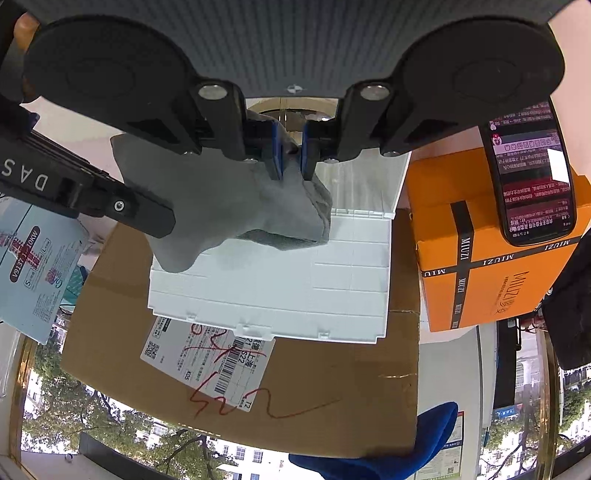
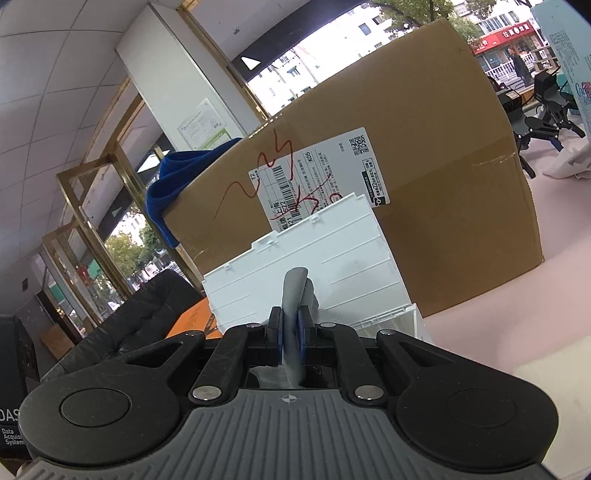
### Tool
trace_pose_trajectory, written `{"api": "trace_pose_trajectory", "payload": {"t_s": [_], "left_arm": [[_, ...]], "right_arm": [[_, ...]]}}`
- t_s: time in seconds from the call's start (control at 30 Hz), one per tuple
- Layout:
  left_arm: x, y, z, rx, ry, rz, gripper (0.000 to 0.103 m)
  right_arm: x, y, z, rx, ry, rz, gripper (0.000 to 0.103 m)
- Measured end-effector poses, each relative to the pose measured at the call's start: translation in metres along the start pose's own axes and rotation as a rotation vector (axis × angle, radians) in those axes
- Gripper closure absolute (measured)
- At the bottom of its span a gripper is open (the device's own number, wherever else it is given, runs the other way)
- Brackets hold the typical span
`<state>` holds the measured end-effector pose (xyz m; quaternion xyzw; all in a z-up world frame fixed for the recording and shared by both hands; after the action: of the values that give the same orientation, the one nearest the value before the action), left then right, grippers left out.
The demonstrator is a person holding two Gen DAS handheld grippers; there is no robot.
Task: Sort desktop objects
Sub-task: 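Carry the grey cloth with both grippers over the open white box, then lower the grey cloth into the white box and open both grippers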
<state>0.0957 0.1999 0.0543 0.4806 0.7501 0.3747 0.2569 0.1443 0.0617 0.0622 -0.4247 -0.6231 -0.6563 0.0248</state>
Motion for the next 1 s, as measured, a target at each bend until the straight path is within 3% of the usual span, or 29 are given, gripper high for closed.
{"api": "trace_pose_trajectory", "payload": {"t_s": [0.47, 0.8, 1.0], "left_arm": [[0.005, -0.013, 0.021, 0.102, 0.001, -0.017, 0.093], [0.009, -0.009, 0.008, 0.141, -0.06, -0.032, 0.093], [0.01, -0.016, 0.021, 0.197, -0.051, -0.037, 0.093]], "right_arm": [[-0.03, -0.017, 0.01, 0.085, -0.119, 0.057, 0.095], [-0.028, -0.014, 0.001, 0.13, -0.154, 0.099, 0.095], [-0.035, -0.022, 0.011, 0.167, -0.173, 0.082, 0.095]]}}
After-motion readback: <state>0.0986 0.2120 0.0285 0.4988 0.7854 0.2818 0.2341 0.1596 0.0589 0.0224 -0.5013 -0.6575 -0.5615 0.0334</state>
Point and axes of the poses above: each gripper's, at about its wrist camera, not at the fingertips, and z roughly the way its jaws point, x to its left, y to its top, the point moved 9 cm from there along z, roughly the way its jaws point, and after that the axes turned 9 degrees about y, right-handed, at the moved point
